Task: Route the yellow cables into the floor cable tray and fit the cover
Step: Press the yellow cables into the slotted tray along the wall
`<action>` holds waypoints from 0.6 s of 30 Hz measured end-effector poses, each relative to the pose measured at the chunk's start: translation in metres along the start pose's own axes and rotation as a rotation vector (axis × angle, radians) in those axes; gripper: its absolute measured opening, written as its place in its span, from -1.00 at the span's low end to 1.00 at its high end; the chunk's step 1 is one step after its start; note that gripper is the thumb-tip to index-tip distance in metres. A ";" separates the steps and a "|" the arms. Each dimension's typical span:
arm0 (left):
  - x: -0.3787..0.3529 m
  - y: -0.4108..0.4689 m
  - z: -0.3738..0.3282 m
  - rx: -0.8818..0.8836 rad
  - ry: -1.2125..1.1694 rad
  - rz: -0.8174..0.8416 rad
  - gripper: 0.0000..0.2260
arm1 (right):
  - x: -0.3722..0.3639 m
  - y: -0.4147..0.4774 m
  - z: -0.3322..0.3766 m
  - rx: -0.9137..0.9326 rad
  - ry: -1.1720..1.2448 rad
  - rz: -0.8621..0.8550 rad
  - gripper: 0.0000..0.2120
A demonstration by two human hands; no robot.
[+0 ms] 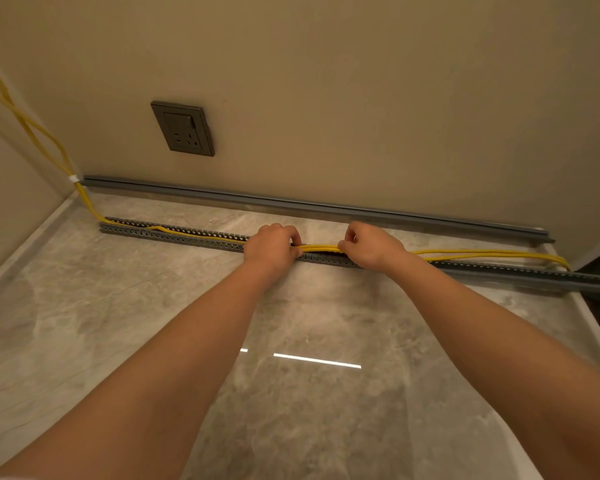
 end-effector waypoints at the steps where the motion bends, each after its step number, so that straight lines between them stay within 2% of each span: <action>1: -0.001 0.000 -0.002 0.007 0.001 -0.005 -0.86 | 0.003 -0.003 -0.009 -0.008 -0.005 0.002 -0.79; 3: 0.000 0.001 -0.001 0.023 0.006 -0.001 -0.87 | 0.006 -0.006 -0.023 -0.011 -0.003 0.011 -0.77; 9: 0.005 0.001 -0.016 0.068 0.116 0.035 -0.86 | 0.010 -0.011 -0.034 0.086 0.052 -0.020 -0.89; 13: -0.006 -0.006 -0.035 -0.008 0.264 -0.017 -0.78 | 0.010 -0.010 -0.034 0.059 -0.015 -0.014 -0.86; 18: -0.024 -0.012 -0.055 -0.064 0.077 -0.127 -0.76 | 0.013 -0.005 -0.032 0.051 -0.072 -0.037 -0.85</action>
Point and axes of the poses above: each hand's wrist, its own y-axis towards the middle knuckle, its own x-axis out of the back of the hand, z = x × y, the point moved 1 cm from there along y, towards the middle knuckle, and after that the axes turned 1 degree about -y, right-handed, at the moved point
